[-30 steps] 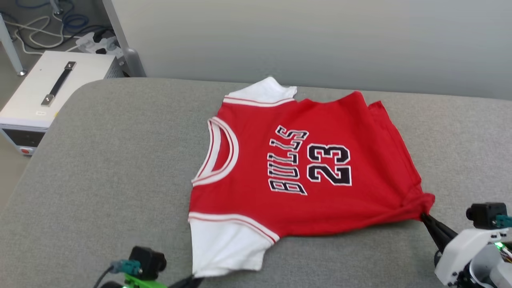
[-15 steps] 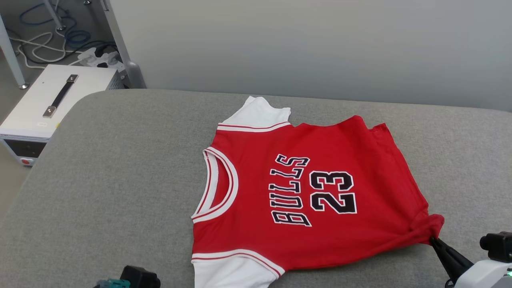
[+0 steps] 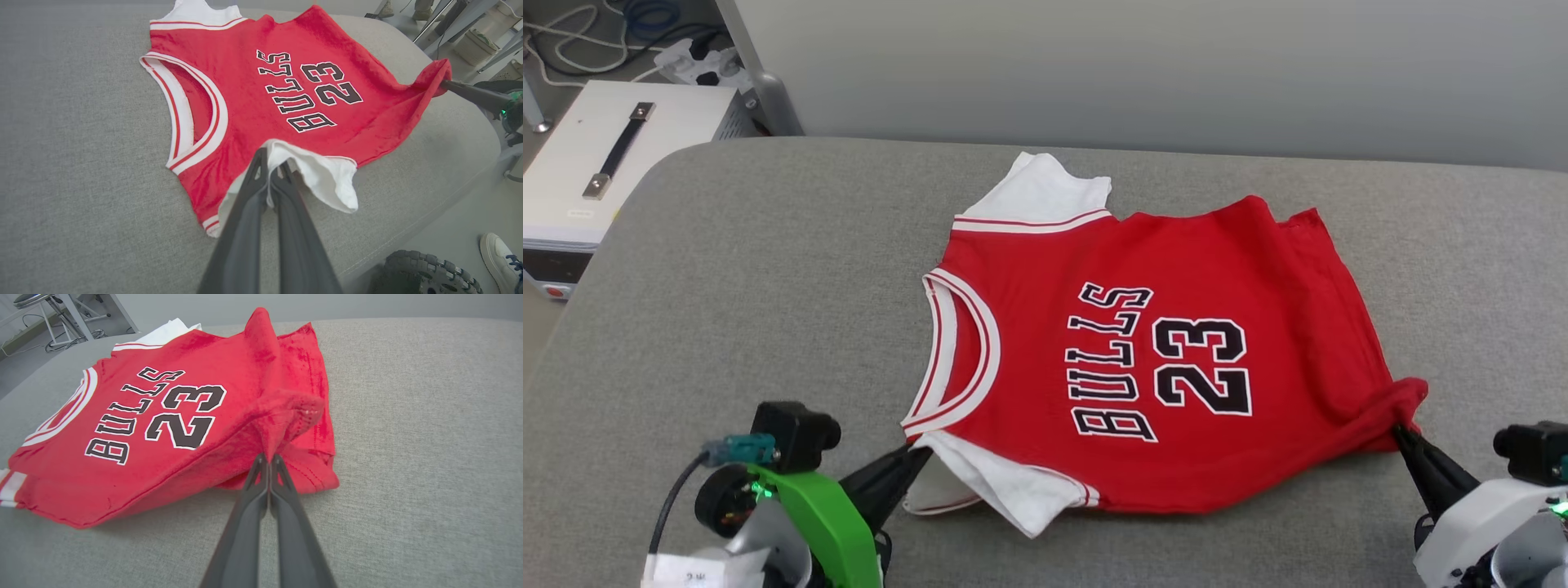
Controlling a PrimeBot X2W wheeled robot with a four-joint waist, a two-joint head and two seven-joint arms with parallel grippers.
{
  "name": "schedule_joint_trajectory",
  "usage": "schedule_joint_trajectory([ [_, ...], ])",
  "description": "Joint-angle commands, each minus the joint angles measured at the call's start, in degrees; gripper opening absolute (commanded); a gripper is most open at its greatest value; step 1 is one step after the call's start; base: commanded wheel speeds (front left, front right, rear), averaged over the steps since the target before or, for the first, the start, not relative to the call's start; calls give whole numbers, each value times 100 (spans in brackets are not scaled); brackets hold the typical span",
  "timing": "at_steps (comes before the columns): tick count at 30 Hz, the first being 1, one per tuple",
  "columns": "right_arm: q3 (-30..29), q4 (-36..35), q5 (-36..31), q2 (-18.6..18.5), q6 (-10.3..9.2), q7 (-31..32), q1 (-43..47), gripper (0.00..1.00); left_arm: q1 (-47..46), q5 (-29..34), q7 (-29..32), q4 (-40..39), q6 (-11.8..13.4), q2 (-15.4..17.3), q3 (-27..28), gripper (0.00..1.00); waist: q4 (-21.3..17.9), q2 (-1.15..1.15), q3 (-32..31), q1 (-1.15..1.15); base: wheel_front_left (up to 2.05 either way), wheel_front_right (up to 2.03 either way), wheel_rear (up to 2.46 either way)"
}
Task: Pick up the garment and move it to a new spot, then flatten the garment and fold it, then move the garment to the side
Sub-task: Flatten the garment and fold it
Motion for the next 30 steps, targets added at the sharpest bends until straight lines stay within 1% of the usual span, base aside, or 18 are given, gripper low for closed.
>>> schedule_joint_trajectory([
  [1,-66,-48,-101,61,-9,55,-179,0,-257,64,33,97,-39,-54,43,0,-81,0,193,0,0,0,0],
  [8,-189,108,-428,290,-9,399,-725,0,-1126,126,118,742,-110,-208,116,0,-204,0,545,0,0,0,0],
  [15,-168,573,-678,484,-9,763,-1331,0,-1950,181,246,1677,-184,-415,36,0,-337,0,783,0,0,0,0],
  [21,-62,920,-796,594,-9,858,-1692,0,-2439,239,289,2354,-239,-554,-140,0,-406,0,897,0,0,0,0],
  [27,49,1239,-845,634,-9,803,-1932,0,-2686,300,200,2901,-269,-652,-357,0,-440,0,954,0,0,0,0],
  [28,52,1431,-851,653,-9,819,-1996,0,-2772,367,147,3189,-273,-715,-465,57,-428,0,946,0,0,0,0],
  [29,45,1469,-881,651,-9,785,-2016,42,-2794,404,127,3279,-274,-735,-493,89,-421,0,938,0,0,0,0],
  [30,20,1526,-917,661,-9,734,-2033,100,-2821,450,80,3389,-265,-770,-519,100,-411,0,918,0,0,0,0],
])
